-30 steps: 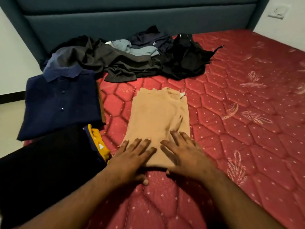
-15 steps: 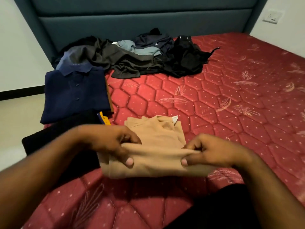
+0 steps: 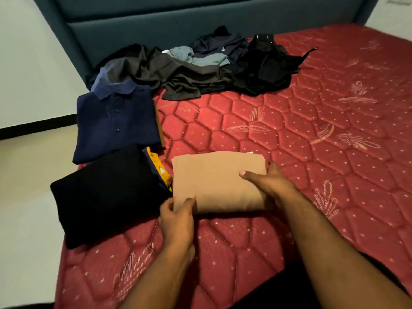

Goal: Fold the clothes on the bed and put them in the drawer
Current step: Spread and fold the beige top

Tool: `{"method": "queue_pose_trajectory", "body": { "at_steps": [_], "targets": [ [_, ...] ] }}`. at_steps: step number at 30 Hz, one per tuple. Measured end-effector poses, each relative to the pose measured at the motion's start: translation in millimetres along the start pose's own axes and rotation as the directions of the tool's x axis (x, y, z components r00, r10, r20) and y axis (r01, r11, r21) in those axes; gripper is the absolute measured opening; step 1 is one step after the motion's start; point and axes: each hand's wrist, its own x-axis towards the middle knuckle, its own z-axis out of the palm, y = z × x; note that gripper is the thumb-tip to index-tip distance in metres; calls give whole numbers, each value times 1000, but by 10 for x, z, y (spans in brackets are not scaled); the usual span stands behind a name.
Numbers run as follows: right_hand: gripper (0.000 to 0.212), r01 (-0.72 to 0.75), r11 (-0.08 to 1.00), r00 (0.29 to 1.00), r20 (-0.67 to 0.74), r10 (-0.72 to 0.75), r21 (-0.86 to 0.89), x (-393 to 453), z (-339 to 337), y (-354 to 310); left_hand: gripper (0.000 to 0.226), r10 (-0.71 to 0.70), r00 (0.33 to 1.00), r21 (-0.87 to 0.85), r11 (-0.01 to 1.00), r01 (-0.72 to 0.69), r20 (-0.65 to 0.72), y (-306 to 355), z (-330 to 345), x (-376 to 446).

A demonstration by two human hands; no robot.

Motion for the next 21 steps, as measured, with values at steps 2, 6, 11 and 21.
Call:
{"method": "queue_pose_trajectory", "body": {
  "at_steps": [2,6,11,21],
  "targets": [
    [61,-98,984,994,59,90,148,-8,-7,-22,46,-170,984,-202,967,155,-58,9,103,46],
    [26,-242,938,946,274,172,247,-170,-89,-77,31,-446,869,-126,870,478,215,472,71,216],
    [38,-70,902,977,211,-24,426,-548,-180,-215,9,-276,836,-14,947,321,474,738,-265,60],
    [46,223,902,812,441,-382,370,-1049,1505,-1361,65,207,978,-119,970,-210,-37,1242,-2016,519]
  ]
}}
